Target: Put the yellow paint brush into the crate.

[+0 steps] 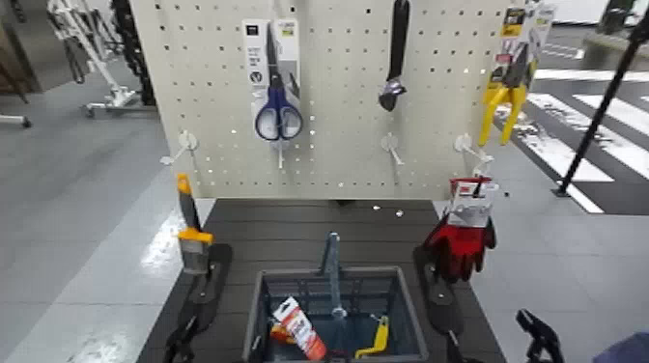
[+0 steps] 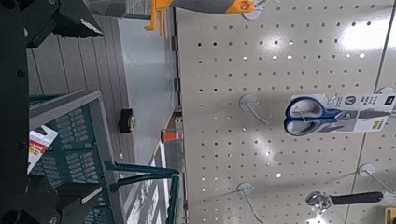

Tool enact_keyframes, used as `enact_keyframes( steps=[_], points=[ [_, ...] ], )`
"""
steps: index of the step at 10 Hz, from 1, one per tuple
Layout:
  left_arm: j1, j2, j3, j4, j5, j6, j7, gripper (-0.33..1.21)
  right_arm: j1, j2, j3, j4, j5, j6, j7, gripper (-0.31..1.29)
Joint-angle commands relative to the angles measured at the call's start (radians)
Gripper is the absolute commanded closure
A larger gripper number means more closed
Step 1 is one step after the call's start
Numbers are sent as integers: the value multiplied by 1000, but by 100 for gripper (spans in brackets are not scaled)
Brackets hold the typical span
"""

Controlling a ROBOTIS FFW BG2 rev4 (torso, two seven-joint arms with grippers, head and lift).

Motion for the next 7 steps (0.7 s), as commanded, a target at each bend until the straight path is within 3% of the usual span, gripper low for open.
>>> enact_keyframes(
  steps=[1, 3, 5, 7],
  points=[
    [-1, -110, 6, 1, -2, 0, -2, 13, -1, -2, 2, 0, -2, 5, 0, 15],
    [-4, -112, 9, 1, -2, 0, -4, 13, -1, -4, 4, 0, -2, 5, 0, 15],
    [-26, -117, 51, -1, 5, 5, -7, 13, -6, -5, 7, 3, -8, 12, 2, 15],
    [-66, -106, 104, -31, 35, 132, -64, 14, -7, -2, 8, 8, -9, 15, 6, 15]
  ],
)
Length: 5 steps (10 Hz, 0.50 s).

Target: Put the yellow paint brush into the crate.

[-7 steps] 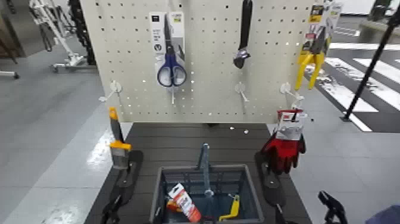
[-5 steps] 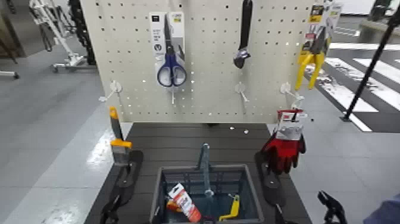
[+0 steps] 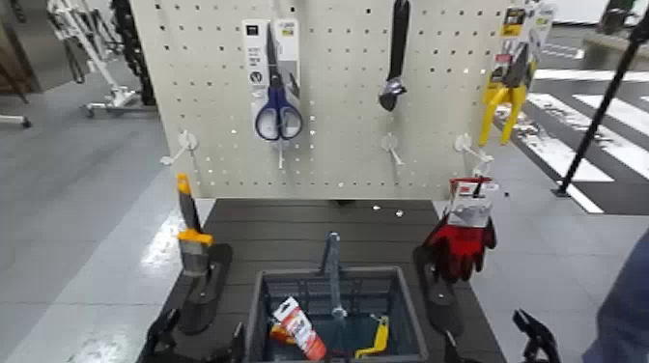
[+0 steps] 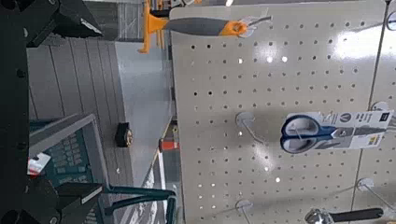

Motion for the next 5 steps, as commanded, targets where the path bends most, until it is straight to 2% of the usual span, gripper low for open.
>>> enact_keyframes(
  steps=[1, 2, 5],
  points=[
    [-64, -89, 74, -34, 40, 149, -78, 15, -9, -5, 8, 7, -8, 4, 5, 15],
    [-98, -74, 114, -47, 46, 221, -143, 17, -15, -7, 13, 10, -13, 9, 5, 15],
    [-205, -32, 192, -35, 99, 313, -234, 17, -24, -7, 21, 15, -16, 14, 9, 15]
  ],
)
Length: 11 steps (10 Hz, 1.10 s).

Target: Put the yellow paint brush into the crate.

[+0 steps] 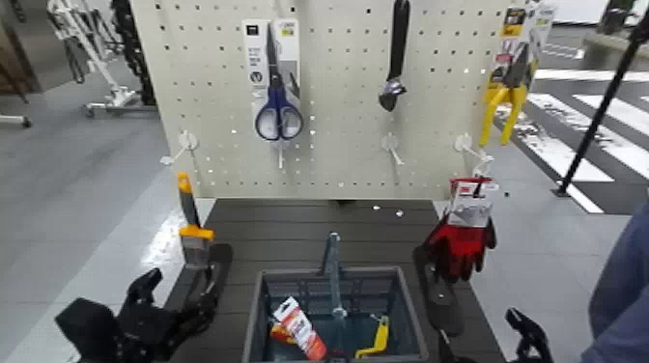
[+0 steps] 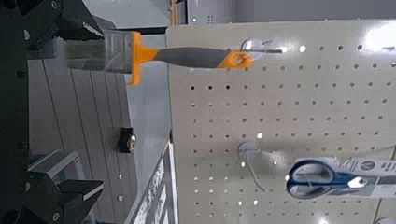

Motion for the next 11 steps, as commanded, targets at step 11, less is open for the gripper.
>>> enact_keyframes(
  steps=[11],
  points=[
    [-366, 130, 131, 258, 149, 195, -313, 25, -56, 9, 30, 35, -19, 23, 58, 15]
  ],
)
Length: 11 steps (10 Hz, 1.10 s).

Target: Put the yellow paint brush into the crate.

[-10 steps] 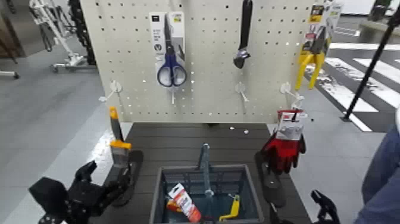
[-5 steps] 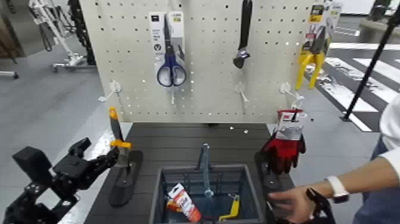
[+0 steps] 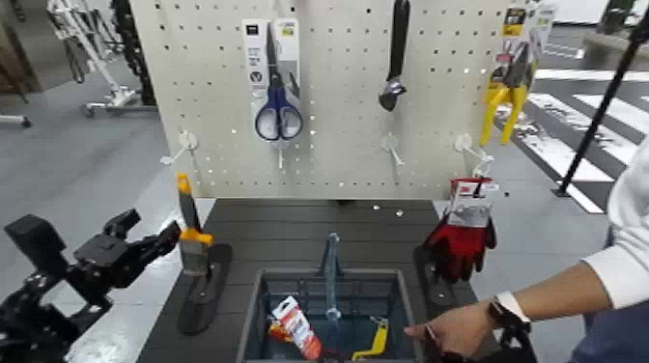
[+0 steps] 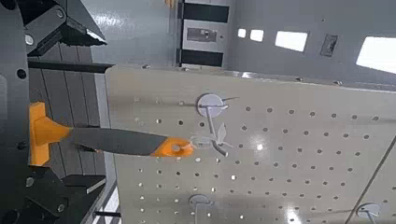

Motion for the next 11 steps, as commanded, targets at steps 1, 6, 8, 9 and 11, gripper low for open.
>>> enact_keyframes(
  steps=[1, 6, 8, 9, 11],
  points=[
    [-73, 43, -39, 117, 47, 0, -67, 27, -12, 2, 5, 8, -7, 7, 17, 15],
    [-222, 101, -113, 308, 20, 4, -188, 31, -38, 10, 8, 29, -19, 14, 50, 15],
    [-255, 112, -136, 345, 9, 14, -214, 31, -51, 16, 10, 42, -25, 14, 66, 15],
    [-269, 124, -151, 354, -8, 23, -231, 32, -55, 20, 8, 46, -25, 14, 72, 15],
    [-294, 136, -172, 376, -31, 24, -257, 50, -60, 25, 7, 51, -27, 14, 84, 15]
  ],
)
